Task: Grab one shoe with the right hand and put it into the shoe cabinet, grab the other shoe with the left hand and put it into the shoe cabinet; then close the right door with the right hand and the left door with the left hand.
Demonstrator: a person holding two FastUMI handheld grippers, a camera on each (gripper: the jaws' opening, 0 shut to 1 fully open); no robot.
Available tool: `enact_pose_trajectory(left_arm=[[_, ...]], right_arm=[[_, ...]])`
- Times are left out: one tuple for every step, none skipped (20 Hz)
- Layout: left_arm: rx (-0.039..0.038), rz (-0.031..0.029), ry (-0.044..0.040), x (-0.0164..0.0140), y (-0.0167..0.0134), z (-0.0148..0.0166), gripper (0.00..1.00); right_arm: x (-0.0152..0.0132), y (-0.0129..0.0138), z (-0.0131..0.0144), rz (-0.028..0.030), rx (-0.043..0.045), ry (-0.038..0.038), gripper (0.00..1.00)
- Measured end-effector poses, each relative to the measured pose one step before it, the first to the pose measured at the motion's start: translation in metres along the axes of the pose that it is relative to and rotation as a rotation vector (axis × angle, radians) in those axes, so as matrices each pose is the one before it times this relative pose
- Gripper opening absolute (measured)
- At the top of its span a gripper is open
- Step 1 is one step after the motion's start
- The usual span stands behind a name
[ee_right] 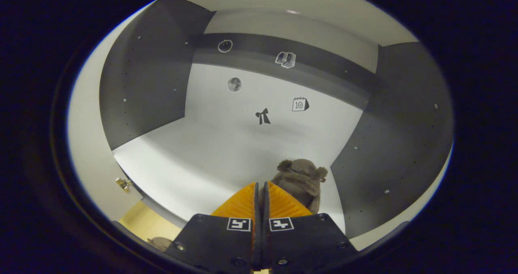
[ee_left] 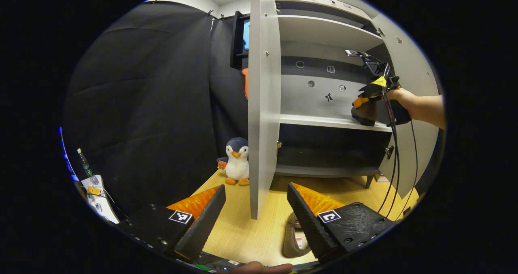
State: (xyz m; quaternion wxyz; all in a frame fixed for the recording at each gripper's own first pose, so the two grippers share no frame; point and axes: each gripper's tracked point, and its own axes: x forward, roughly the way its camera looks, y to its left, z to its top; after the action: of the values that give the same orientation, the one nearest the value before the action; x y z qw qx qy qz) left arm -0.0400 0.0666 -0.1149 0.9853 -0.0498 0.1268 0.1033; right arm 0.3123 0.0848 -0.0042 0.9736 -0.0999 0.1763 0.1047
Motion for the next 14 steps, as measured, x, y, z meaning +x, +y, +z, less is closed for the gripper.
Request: enact_pose_trajectory(left_arm=[[0.00131, -0.00672, -0.00115, 0.00032, -0.00122, 0.00024, 0.97], [0.00375, -0.01088, -0.00348, 0.00093, -0.00243, 0.0012, 0.97], [0.00675, -0.01049, 0.00005, 0.00238, -0.00445, 0.00038, 1.0], [0.00515, -0.01165, 0.0011, 0.0015, -0.00539, 0.00036, 0.97], [0.00451, -0.01111, 0.00152, -0.00017, -0.00494, 0.00143, 0.97], [0.00617, -0.00925, -0.00033, -0.00056, -0.00372, 0.00144, 0.97], [0.00616, -0.0079, -0.00323, -0.00028, -0.00359, 0.00104, 0.97], [0.00595, -0.0051, -0.00327, -0.00025, -0.00219, 0.00114, 0.97], [0.00513, -0.00361, -0.00077, -0.0002, -0.00055, -0.00115, 0.97], [0.00391, -0.0036, 0.00425, -0.00058, -0.00088, -0.00203, 0.97], [0.00443, -0.00397, 0.008, 0.00009, -0.00249, -0.00247, 0.97], [0.00629, -0.00501, 0.01416, 0.00123, -0.00387, -0.00499, 0.97], [0.00191, -0.00967, 0.01524, 0.00025, -0.0032, -0.00555, 0.97], [0.00433, -0.00966, 0.01207, 0.00002, -0.00338, -0.00516, 0.97]], right_arm=[[-0.00245, 0.00052, -0.00037, 0.01204, 0.0015, -0.0013, 0.04], [-0.00215, 0.00168, 0.0045, 0.02714, 0.01581, -0.02423, 0.04], [-0.00219, 0.00347, 0.00462, 0.02249, 0.01113, -0.01807, 0.1], [-0.00082, -0.00223, -0.00014, 0.00836, -0.00322, -0.00913, 0.29], [-0.00191, -0.00304, 0.00117, -0.00656, -0.00944, -0.00359, 0.53], [-0.00161, -0.00372, 0.00364, -0.01258, -0.00291, -0.01409, 0.6], [-0.00396, -0.00475, 0.00662, -0.01396, 0.00337, -0.02763, 0.54], [-0.00717, -0.00622, 0.00965, -0.02145, 0.00911, -0.04062, 0.54], [-0.00932, -0.00508, 0.01408, -0.0134, 0.01836, -0.05305, 0.54], [-0.01274, -0.00277, 0.01331, -0.01427, 0.01183, -0.04979, 0.54], [-0.01537, -0.00073, 0.01386, -0.00094, 0.00854, -0.04567, 0.66], [-0.01918, 0.00198, 0.01337, 0.00205, 0.00934, -0.04704, 0.65], [-0.02225, 0.00177, 0.01439, 0.00785, 0.02069, -0.0444, 0.75], [-0.0254, 0.00513, 0.01256, 0.01688, 0.03763, -0.03945, 0.63]])
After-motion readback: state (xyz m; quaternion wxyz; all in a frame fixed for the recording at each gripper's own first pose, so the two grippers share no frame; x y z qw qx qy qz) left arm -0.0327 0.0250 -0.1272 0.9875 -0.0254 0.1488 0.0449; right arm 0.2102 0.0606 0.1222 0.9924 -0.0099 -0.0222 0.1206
